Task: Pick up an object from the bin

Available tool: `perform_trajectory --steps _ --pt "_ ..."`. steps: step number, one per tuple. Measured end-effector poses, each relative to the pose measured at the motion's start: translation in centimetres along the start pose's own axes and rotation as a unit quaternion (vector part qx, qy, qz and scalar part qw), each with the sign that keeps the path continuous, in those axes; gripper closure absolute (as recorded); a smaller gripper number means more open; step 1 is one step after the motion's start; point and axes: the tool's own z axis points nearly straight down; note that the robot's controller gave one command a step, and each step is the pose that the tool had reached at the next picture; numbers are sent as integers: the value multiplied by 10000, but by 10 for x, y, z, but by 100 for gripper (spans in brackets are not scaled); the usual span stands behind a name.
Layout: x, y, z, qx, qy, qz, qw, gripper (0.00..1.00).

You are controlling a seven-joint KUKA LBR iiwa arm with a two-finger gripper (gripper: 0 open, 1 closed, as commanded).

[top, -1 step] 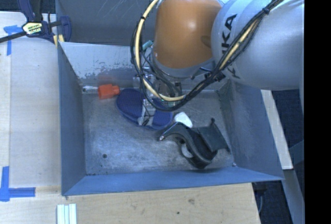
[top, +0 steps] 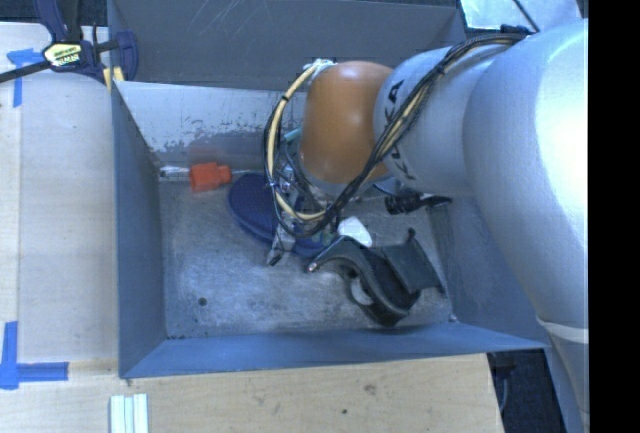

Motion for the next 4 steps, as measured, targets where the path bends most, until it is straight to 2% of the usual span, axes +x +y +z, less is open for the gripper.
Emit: perform_trajectory --steps 1,2,3,4 --pt "-3 1 -7 -11 -41 2 10000 100" --pt "0 0 -3 4 13 2 10000 0" --pt "-3 1 -7 -9 -37 6 10000 100" --pt "-9 -23 -195 12 -6 -367 9993 100"
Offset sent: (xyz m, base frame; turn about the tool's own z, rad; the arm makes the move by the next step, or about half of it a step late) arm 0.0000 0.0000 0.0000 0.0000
